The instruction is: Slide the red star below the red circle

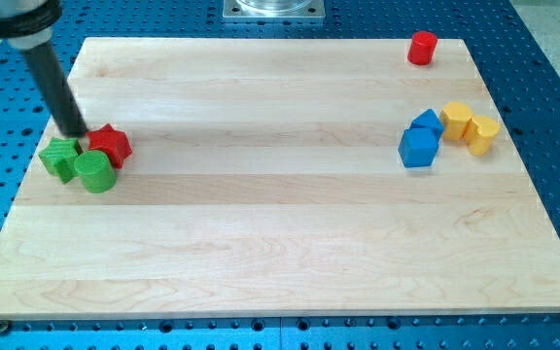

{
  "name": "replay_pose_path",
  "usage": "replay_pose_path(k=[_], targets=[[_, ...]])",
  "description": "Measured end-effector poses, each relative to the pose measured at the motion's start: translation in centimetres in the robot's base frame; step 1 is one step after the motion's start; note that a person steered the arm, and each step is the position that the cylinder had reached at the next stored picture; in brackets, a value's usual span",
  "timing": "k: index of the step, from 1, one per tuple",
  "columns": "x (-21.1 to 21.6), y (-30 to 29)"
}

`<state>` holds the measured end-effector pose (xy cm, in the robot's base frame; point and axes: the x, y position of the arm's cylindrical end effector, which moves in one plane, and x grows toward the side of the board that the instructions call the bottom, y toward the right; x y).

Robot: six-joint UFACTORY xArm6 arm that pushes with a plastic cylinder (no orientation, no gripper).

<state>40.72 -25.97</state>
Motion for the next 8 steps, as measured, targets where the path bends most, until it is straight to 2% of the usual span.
replay_pose_path(k=[1, 2, 3, 4, 6, 7, 8], targets=[[2.4, 7.5], [0.6, 19.4], [3.8, 20.7], [3.1, 26.0], [-10.8, 38.6], [-11.3, 45.3], [-10.8, 48.1]])
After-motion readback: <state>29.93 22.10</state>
